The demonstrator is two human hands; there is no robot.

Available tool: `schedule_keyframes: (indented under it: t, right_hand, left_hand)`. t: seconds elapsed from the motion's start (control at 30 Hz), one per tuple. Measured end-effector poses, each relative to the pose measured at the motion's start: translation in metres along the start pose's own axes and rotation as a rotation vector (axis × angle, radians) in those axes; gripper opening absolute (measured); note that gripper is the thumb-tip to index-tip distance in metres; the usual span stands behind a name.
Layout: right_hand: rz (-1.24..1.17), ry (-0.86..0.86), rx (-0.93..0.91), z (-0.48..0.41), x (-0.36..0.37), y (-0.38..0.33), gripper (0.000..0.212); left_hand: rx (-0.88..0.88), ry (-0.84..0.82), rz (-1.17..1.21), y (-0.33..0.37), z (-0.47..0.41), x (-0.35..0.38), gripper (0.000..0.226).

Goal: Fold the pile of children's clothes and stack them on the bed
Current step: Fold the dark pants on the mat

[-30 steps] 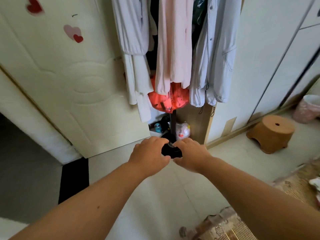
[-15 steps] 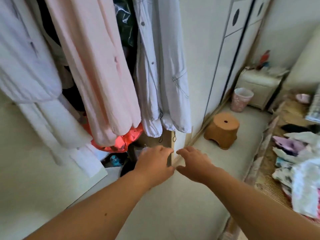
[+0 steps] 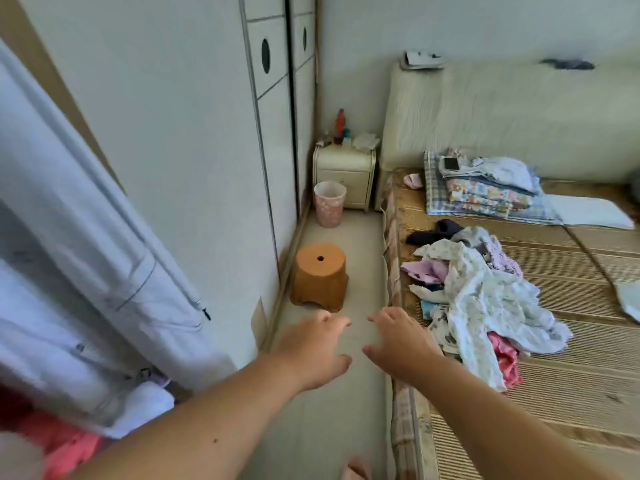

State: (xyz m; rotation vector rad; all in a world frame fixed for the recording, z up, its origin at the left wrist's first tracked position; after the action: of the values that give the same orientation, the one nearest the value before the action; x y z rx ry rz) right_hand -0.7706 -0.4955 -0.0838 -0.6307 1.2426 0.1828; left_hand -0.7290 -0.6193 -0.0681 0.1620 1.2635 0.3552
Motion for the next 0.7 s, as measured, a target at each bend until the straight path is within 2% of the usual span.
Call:
schedule_keyframes:
  t: [0.13, 0.33, 0.5, 0.7]
  right_hand:
    - [-0.016, 0.012, 0.087, -0.062, -0.04, 0.08, 0.06]
    - [-0.041, 0.053, 0.18, -0.137, -0.105, 0.159, 0.044]
    - [-0.075, 0.042, 0.214, -0.191, -0.128, 0.2, 0.06]
    - [-0.052, 0.094, 0.307, -0.266, -0.153, 0.256, 0.055]
  left_hand:
    - [0.039, -0.022, -0.009, 0.041, -0.105, -0.023, 0.065]
    - [0.058, -0.04, -0.032, 0.087, -0.222, -0.059, 0.063]
    - [0.072, -0.085, -0.048, 0.104, -0.308, -0.07, 0.063]
    - [0.242, -0.083, -0.174, 0.147, -0.421, -0.096, 0.061]
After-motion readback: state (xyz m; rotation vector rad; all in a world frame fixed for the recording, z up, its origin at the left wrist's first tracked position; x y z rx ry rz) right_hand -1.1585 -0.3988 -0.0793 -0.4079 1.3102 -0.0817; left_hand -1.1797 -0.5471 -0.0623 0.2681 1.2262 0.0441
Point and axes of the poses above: each hand's wrist, its own z-axis away from the middle knuckle, its own x-axis out of the palm, y = z × x, the point moved 9 cm from there along -z, towards the middle knuckle, and after that the axes turned 13 degrees about -x, right-handed, at the moved point
